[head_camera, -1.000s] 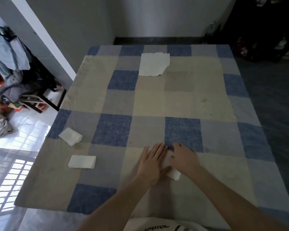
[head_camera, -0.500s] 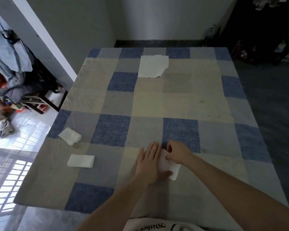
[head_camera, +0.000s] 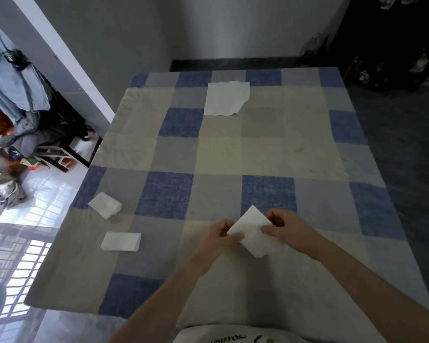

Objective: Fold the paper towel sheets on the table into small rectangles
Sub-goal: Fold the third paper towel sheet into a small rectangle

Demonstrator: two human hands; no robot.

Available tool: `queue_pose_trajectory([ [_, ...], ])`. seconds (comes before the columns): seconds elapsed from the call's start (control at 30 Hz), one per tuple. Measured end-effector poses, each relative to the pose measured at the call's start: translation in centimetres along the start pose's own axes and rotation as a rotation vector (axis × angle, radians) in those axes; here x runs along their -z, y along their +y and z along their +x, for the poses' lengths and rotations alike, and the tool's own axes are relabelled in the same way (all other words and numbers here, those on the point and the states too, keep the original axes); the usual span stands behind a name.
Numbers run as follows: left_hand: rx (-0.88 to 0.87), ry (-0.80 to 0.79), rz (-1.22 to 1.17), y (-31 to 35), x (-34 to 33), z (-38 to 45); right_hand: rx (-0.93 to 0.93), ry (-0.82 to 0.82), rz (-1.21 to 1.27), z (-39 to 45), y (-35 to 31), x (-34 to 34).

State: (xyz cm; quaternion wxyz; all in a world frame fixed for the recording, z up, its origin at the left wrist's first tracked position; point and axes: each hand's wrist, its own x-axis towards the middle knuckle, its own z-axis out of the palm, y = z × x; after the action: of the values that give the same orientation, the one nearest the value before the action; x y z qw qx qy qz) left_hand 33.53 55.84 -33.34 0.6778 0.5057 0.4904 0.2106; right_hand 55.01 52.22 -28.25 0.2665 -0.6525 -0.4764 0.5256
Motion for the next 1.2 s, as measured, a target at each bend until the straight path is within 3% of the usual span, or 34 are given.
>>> queue_pose_trajectory([
  [0.1,0.11,-0.162,-0.186,0.9,-0.4,-0.2,-0.052,0.042,0.197,-1.3,0.4,0.1],
  [0.17,0.139,-0.202,-0.14,0.9,-1.0,-0.2,-0.085,0.072,0.273,-1.8,0.9,-0.2],
  [0.27,0.122,-0.156,0.022,1.2,-1.7,-0.1,-0.162,0.14,0.309,-2.3,1.6,-0.7],
  [0.47,0.092,-0.126,0.042,1.7,-1.8,0.1,-0.195,0.152,0.286,-3.4,2.5,-0.9],
  [0.83,0.094,-0.153,-0.013,2.2,-2.9,-0.2,-0.204,0.214,0.807,-4.6,3.4,-2.0],
  [1.07,0.093,-0.183,0.076,2.2,-2.3,0.1,-0.235,0.213,0.654,-4.4,3.7,-2.1],
  [1.2,-0.059,-0.121,0.358,1.2,-1.9,0.5,-0.172,0.251,0.397,-3.3,5.0,-2.7],
])
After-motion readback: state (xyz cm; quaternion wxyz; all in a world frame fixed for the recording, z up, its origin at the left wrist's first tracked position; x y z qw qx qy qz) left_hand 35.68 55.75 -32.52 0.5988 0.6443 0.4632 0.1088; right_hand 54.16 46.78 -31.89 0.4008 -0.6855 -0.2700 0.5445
